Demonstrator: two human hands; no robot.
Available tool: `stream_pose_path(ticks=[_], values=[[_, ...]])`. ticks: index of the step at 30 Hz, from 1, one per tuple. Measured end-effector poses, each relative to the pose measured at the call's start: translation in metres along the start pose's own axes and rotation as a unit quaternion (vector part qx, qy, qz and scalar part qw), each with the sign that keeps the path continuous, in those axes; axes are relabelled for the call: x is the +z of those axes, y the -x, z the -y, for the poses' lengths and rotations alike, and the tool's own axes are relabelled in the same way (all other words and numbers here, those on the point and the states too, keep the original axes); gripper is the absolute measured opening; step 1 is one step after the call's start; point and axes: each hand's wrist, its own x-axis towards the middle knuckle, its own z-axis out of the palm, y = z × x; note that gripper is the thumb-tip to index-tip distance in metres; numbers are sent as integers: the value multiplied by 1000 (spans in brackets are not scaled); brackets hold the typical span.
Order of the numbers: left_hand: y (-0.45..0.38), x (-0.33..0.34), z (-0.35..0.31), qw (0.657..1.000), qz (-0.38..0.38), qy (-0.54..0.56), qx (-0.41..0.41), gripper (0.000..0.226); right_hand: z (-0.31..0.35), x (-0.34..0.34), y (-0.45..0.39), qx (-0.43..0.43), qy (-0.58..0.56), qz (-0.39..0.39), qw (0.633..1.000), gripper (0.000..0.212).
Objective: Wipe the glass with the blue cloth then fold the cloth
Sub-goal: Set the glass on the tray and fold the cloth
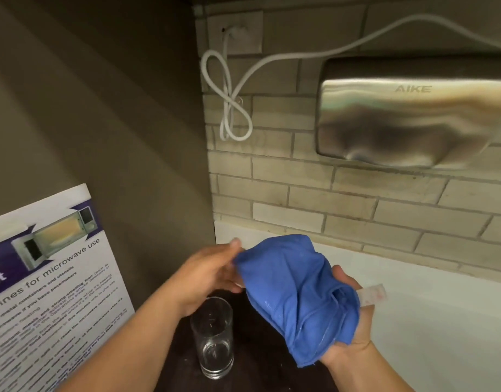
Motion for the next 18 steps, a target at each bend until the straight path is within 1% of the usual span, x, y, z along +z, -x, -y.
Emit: stream_pose_path(ticks=[1, 2, 3, 4, 5, 6, 7, 8, 9, 10, 11, 12, 13, 14, 15, 16, 17, 18], values=[[-6, 10, -10, 1000, 26, 2, -6, 36, -4, 13, 1, -13, -46, 46, 998, 60], [-11, 18, -17, 999, 41, 7, -2, 26, 0, 17, 7, 4, -46, 37, 998, 52], [-16, 24, -21, 999, 47, 9, 10, 18, 7, 21, 3, 33, -10, 73, 997, 34], [-20, 30, -24, 998, 51, 10, 22, 13, 15, 18, 3, 35, -20, 89, 995, 20], [-24, 35, -25, 997, 61, 4, 36, 8, 22, 5, 7, 44, 1, 112, 993, 29], [-28, 42, -29, 996, 75, -5, 47, 5, 31, -7, 7, 30, 47, 132, 990, 41], [-32, 49, -32, 994, 93, -25, 60, 8, 46, -14, 4, 11, 138, 104, 985, 54], [-36, 59, -36, 990, 113, -52, 70, 12, 61, -15, 6, 3, 216, 88, 972, 66], [-39, 70, -38, 984, 133, -84, 81, 13, 75, -16, 7, 2, 280, 71, 957, 72], [-42, 80, -42, 978, 152, -109, 90, 13, 87, -16, 7, 6, 343, 62, 937, 76], [-46, 90, -45, 972, 167, -133, 100, 12, 98, -13, 7, 12, 417, 62, 907, 80], [-49, 100, -49, 966, 179, -152, 109, 12, 108, -8, 8, 22, 492, 62, 868, 83], [-52, 107, -52, 960, 188, -169, 118, 12, 117, -2, 8, 26, 559, 57, 827, 80], [-55, 114, -56, 955, 194, -187, 125, 12, 126, 4, 7, 20, 614, 57, 787, 70], [-58, 120, -59, 949, 197, -207, 133, 12, 134, 10, 6, 15, 657, 64, 751, 54], [-60, 124, -62, 944, 197, -224, 142, 13, 143, 14, 6, 16, 690, 67, 721, 38], [-61, 129, -66, 939, 198, -238, 152, 15, 152, 18, 6, 17, 717, 64, 694, 28], [-62, 132, -69, 935, 197, -248, 158, 17, 162, 20, 7, 18, 736, 60, 674, 24]])
